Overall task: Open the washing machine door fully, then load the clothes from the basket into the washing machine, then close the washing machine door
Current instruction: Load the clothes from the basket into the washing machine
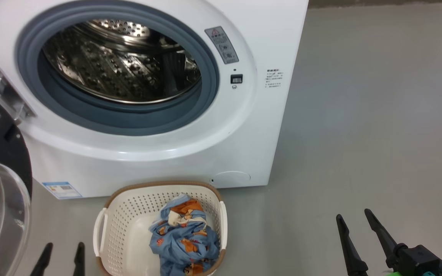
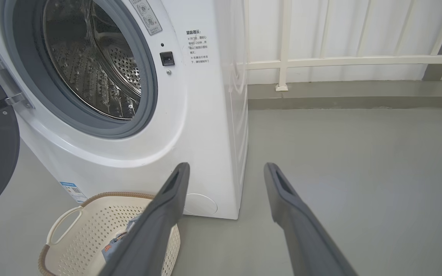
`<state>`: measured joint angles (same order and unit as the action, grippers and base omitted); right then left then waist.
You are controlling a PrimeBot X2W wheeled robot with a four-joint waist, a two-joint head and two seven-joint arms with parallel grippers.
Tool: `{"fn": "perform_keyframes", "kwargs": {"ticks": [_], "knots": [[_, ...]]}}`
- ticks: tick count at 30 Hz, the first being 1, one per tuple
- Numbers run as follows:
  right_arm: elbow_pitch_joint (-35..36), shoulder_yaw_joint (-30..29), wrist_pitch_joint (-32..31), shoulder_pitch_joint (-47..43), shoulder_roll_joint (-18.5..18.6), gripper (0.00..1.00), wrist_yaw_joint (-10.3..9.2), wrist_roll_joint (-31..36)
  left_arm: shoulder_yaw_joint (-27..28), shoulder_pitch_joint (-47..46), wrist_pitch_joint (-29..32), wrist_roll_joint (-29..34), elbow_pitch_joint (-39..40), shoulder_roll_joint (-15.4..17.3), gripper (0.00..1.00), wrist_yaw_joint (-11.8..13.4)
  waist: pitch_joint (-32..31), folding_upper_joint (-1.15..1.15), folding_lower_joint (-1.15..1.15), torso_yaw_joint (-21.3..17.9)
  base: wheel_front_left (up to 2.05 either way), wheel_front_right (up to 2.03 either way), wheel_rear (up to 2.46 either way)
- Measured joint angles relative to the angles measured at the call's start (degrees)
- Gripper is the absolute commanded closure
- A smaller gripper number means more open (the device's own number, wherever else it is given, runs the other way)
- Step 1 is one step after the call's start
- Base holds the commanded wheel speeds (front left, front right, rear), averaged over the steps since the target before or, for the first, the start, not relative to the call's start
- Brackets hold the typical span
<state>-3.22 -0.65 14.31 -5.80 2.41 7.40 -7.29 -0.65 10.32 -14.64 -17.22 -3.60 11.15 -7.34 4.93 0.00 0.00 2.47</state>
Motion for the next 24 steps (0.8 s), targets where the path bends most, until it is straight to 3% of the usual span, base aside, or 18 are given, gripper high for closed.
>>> {"fn": "perform_keyframes", "kwargs": {"ticks": [17,24], "knots": [[1.77,1.60,0.00,1.92,0.02,0.00,0.00,-0.55,-14.03,-8.15,0.01,-11.14,-6.24,7.23,0.00,0.00,9.05,0.00,0.00,-2.49,0.00,0.00,0.00],[4.11,2.46,0.00,3.63,0.03,0.00,0.00,-0.55,-19.31,-13.21,0.01,-15.28,-8.15,11.78,0.00,0.00,14.28,0.00,0.00,-4.51,0.00,0.00,0.00]]}}
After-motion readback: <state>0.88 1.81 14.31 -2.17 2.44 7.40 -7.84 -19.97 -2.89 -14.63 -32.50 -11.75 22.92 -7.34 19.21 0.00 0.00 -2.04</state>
